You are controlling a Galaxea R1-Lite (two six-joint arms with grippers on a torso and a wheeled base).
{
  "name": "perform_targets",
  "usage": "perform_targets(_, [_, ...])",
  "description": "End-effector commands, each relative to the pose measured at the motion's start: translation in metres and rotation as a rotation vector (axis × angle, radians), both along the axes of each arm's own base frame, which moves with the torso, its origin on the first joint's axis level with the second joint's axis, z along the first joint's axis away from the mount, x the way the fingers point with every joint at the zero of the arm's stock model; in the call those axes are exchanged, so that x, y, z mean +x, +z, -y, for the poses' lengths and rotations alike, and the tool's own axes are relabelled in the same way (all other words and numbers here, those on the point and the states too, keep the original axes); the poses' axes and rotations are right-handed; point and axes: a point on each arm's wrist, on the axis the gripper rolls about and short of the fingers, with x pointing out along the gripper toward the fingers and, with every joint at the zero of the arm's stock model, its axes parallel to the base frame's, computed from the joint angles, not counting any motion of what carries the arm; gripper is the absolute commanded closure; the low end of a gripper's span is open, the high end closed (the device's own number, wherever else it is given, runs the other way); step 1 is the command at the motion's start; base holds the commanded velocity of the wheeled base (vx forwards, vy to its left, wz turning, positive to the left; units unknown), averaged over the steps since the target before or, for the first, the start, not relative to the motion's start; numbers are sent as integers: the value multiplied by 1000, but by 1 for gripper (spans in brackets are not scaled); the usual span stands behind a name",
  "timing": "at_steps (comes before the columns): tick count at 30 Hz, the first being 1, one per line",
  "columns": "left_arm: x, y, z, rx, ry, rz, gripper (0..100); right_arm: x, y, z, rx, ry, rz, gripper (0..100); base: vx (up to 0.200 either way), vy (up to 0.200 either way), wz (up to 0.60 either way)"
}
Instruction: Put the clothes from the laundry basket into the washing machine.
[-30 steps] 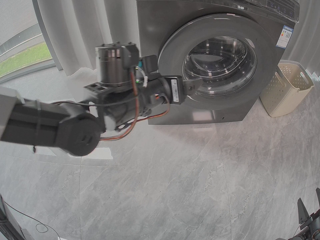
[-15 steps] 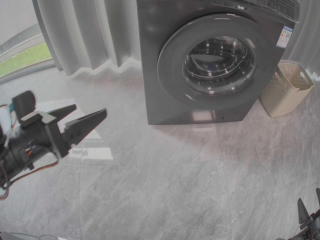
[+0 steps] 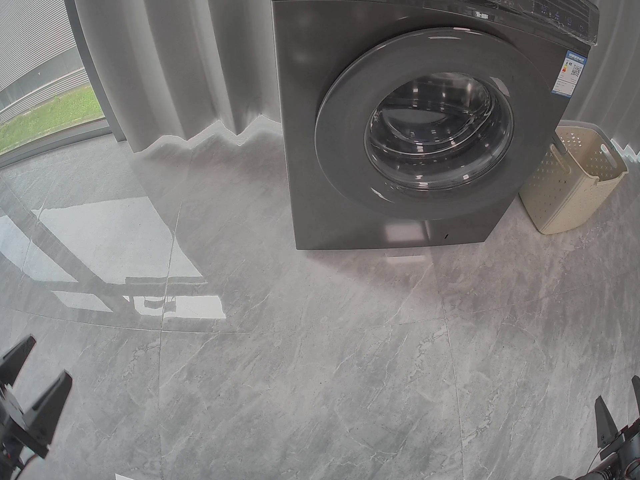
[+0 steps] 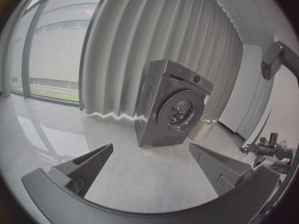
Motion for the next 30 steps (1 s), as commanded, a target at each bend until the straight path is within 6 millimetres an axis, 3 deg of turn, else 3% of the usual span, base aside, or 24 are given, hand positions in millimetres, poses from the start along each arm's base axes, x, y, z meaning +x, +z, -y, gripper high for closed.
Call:
perform_targets(1, [-32, -74, -6, 25, 146, -6, 0, 1, -5, 0, 0, -1, -12, 0, 0, 0, 0])
perform_targets(6, [-32, -80, -6, 38, 156, -67, 0, 1, -5, 0, 1, -3, -13, 0, 0, 0, 0])
perform_targets(11, [-37, -86, -7, 91, 428, -43, 0, 1, -5, 0, 2, -1, -10, 0, 0, 0, 0])
perform_targets(30, [-38, -89, -6, 109, 367, -49, 0, 1, -5, 0, -4, 11, -12, 0, 0, 0, 0])
